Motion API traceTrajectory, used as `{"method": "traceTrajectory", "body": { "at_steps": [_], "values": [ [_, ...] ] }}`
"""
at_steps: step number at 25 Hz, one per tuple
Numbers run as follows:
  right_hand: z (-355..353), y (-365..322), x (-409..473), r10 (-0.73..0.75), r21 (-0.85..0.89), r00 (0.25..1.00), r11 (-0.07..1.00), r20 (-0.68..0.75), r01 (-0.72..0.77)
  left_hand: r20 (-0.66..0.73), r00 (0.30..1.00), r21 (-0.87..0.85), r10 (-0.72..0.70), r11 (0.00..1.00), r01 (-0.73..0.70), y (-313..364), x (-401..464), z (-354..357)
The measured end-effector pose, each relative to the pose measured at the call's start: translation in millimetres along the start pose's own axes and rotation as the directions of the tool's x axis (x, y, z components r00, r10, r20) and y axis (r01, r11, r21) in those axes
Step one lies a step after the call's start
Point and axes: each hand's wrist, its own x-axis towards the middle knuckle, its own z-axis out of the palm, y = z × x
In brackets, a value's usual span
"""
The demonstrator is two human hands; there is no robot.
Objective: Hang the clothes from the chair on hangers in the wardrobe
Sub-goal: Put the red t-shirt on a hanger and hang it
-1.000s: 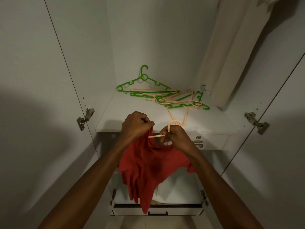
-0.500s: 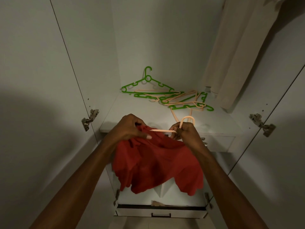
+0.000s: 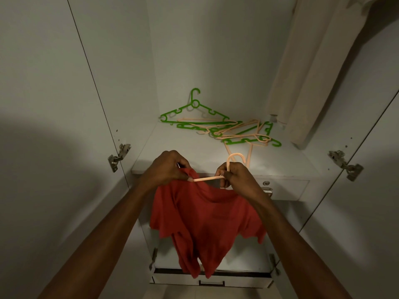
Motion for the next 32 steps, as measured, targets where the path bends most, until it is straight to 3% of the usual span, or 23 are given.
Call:
{"method": "traceTrajectory", "body": {
  "at_steps": [4, 10, 15, 20, 23, 25, 28, 32],
  "values": [
    [1.7, 0.4, -0.3, 0.011, -0.013, 0.999, 1.0, -0.034, -0.011, 0.038, 0.999, -0.134, 0.019, 0.991, -0.014, 6.9, -0.9, -1.2],
    [-12.8, 9.2, -2.0, 0.061, 0.123, 0.993, 0.991, -0.096, -0.049, 0.155, 0.982, 0.296, -0.104, 0.954, 0.054, -21.0, -1.5, -3.7],
    [-12.1, 9.4, -1.5, 0.042, 0.088, 0.996, 0.996, -0.082, -0.035, 0.226, 0.955, 0.406, -0.194, 0.91, 0.089, -37.5, -10.3, -3.2],
    [-4.1, 3.2, -1.8, -0.026, 0.038, 0.999, 0.999, 0.032, 0.025, 0.204, 0.965, 0.524, -0.165, 0.851, 0.035, -38.9, -13.6, 1.9],
    [5.3, -2.7, -3.1, -0.066, -0.026, 0.982, 0.997, 0.176, 0.071, 0.241, 0.963, 0.489, -0.121, 0.872, -0.013, -38.3, -11.6, 8.4],
    [9.8, -4.7, -2.6, -0.071, -0.041, 0.98, 0.996, 0.184, 0.08, 0.285, 0.955, 0.425, -0.084, 0.904, -0.047, -36.1, -10.4, 12.6],
    [9.2, -7.2, 1.7, -0.11, -0.013, 0.981, 0.993, 0.162, 0.113, 0.33, 0.944, 0.162, -0.013, 0.986, -0.043, -22.8, -11.8, 19.2],
    [-2.4, -9.6, 5.0, -0.14, 0.092, 0.982, 0.987, 0.126, 0.129, 0.223, 0.974, -0.163, 0.022, 0.986, 0.015, 7.0, -3.0, 38.2]
  ]
}}
